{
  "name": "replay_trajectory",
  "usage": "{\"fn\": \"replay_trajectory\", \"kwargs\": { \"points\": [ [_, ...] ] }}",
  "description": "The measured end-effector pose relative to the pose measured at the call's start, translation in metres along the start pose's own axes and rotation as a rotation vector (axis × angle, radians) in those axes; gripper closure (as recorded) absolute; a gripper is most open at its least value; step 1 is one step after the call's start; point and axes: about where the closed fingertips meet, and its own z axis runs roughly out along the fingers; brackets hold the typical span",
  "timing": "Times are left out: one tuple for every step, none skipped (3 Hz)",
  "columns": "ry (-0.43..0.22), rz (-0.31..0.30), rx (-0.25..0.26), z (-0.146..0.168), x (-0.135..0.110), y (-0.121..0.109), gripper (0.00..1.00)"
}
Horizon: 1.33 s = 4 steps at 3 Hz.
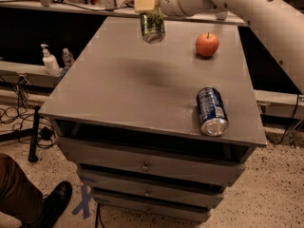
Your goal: Place green can upright
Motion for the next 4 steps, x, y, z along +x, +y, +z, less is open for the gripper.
{"fn": "replay_trajectory", "kwargs": {
  "points": [
    [0.006,-0.038,-0.018,0.000,-0.002,0.004,1.00],
    [-0.025,-0.129,-0.045,-0.010,-0.007,0.002,1.00],
    [-0.087,-0.212,-0.104,-0.028,-0.014,-0.006,1.00],
    [-0.148,-0.287,-0.173,-0.044,-0.020,-0.015,1.00]
  ]
}}
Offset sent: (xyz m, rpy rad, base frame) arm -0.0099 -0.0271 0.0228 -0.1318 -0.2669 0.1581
